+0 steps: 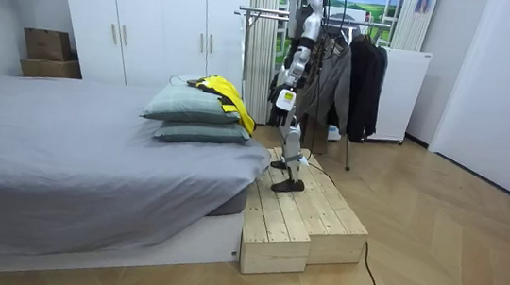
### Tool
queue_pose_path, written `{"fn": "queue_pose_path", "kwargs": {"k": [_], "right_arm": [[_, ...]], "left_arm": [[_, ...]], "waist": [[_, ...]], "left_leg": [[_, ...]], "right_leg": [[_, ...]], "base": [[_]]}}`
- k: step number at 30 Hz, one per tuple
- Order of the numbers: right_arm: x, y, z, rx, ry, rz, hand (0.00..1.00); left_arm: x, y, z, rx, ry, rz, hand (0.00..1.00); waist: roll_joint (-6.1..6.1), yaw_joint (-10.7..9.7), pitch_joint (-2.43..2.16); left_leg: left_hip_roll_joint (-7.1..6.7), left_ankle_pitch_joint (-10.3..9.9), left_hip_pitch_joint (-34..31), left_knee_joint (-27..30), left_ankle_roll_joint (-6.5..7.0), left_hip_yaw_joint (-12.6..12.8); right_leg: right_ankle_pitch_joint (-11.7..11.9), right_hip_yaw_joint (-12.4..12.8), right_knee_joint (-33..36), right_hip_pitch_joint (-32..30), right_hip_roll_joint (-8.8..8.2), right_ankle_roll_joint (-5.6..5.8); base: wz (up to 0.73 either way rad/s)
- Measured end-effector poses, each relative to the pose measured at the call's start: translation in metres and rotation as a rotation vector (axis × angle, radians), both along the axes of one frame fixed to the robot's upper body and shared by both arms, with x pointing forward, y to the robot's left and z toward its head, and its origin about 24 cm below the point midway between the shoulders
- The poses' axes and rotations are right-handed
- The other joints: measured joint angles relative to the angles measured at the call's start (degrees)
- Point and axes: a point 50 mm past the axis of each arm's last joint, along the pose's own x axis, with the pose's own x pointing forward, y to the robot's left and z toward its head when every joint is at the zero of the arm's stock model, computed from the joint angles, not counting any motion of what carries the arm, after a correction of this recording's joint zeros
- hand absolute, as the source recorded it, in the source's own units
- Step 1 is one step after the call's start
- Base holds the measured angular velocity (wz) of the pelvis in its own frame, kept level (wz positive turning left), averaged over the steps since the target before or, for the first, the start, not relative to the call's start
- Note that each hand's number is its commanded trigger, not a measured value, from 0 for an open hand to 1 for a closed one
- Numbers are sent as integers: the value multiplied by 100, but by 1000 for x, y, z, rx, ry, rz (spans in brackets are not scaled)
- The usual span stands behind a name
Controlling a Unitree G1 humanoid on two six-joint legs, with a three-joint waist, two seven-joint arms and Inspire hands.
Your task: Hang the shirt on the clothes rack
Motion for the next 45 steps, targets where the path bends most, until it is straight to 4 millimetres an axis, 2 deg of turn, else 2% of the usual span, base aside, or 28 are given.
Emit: {"fn": "queue_pose_path", "kwargs": {"k": [9,20,31,35,37,45], "right_arm": [[-2,0,0,8,-3,2,0],[-2,-1,0,29,-15,4,0],[-1,-2,1,43,-22,10,0],[1,-2,1,44,-27,13,0],[3,-2,1,41,-28,26,0],[4,-2,1,37,-31,43,0]], "left_arm": [[2,0,0,13,-8,-30,0],[-2,-1,-1,21,4,11,0],[-3,-3,-1,8,3,22,0],[-2,-2,-1,24,-4,26,0],[-2,1,0,48,-2,38,0],[-3,18,7,296,41,-17,0]], "waist": [[-9,11,6],[38,7,-16],[48,16,-9],[16,4,5],[43,8,-9],[33,26,0]], "left_leg": [[-3,0,15,-23,0,-3],[-3,0,23,-24,0,-2],[-3,0,47,-33,0,-11],[-6,0,57,-29,0,-67],[-5,0,55,-17,0,-74],[-11,0,116,2,0,-152]], "right_leg": [[0,-6,-3,3,0,0],[0,-15,-5,7,1,0],[0,-25,-7,67,1,0],[0,-31,-7,92,1,0],[0,-41,-8,99,1,0],[-1,-85,-14,196,2,1]], "base": [[0],[0],[0],[3],[3],[5]]}}
